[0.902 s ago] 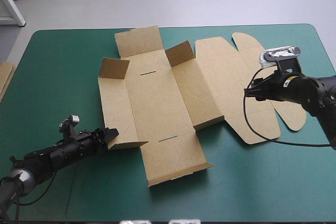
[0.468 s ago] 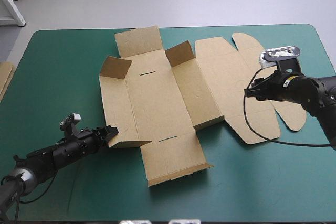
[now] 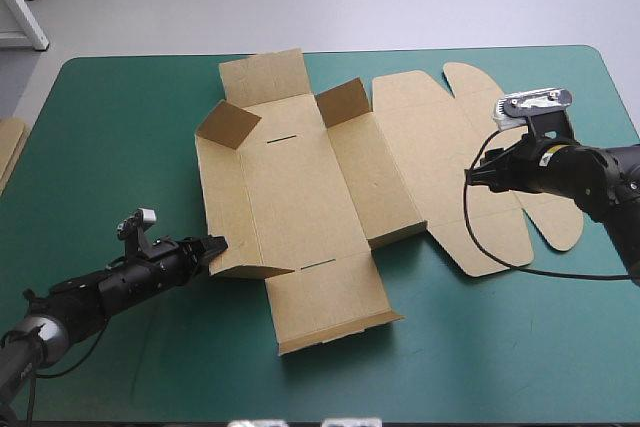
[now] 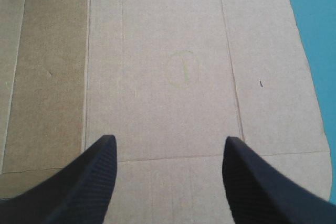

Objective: Fold the box

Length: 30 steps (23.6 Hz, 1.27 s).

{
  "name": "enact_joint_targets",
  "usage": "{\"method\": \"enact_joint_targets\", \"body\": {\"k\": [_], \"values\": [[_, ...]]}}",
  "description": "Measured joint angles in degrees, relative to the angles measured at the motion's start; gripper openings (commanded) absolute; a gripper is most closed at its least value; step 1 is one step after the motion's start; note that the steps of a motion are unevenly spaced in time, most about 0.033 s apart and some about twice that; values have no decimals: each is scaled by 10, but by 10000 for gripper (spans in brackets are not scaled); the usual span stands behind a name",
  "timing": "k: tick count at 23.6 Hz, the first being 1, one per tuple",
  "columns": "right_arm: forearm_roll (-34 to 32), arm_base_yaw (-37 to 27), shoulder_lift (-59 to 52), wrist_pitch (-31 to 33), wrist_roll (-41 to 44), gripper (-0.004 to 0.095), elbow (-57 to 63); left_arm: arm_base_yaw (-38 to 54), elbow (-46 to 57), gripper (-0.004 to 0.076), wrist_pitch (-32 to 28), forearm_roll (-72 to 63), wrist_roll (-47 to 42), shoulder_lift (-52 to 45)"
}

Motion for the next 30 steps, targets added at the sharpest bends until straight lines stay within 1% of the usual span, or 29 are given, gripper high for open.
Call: {"method": "enact_joint_targets", "body": {"k": [4,6,10,13,15,16,17,18,19,20,21,22,25,30], "values": [[0,0,0,0,0,552,0,-1,-38,-10,0,61,-30,0],[0,0,0,0,-1,552,0,-1,-70,-10,5,123,-66,0],[0,0,0,0,-1,552,0,-1,-139,-10,33,242,-128,2],[0,0,0,0,-1,552,0,-1,-184,-10,67,297,-156,12],[0,0,0,0,-1,552,0,-1,-218,-10,100,319,-164,30],[0,0,0,0,-2,552,0,-1,-249,-10,136,338,-171,52],[0,0,0,0,-2,552,0,-1,-264,-10,148,346,-174,61],[0,0,0,0,-2,552,0,-1,-296,-10,178,372,-186,83],[0,0,0,0,-2,552,0,-1,-309,-10,189,385,-194,92],[0,0,0,0,-2,552,0,-1,-344,-10,212,424,-216,104],[0,0,0,0,-2,552,0,-1,-358,-10,218,441,-230,105],[0,0,0,0,-2,552,0,-1,-394,-10,231,491,-260,107],[8,0,0,-1,-2,552,0,-1,-471,-10,252,591,-312,109],[20,0,0,-2,-2,552,0,-1,-593,-10,308,670,-323,155]]}}
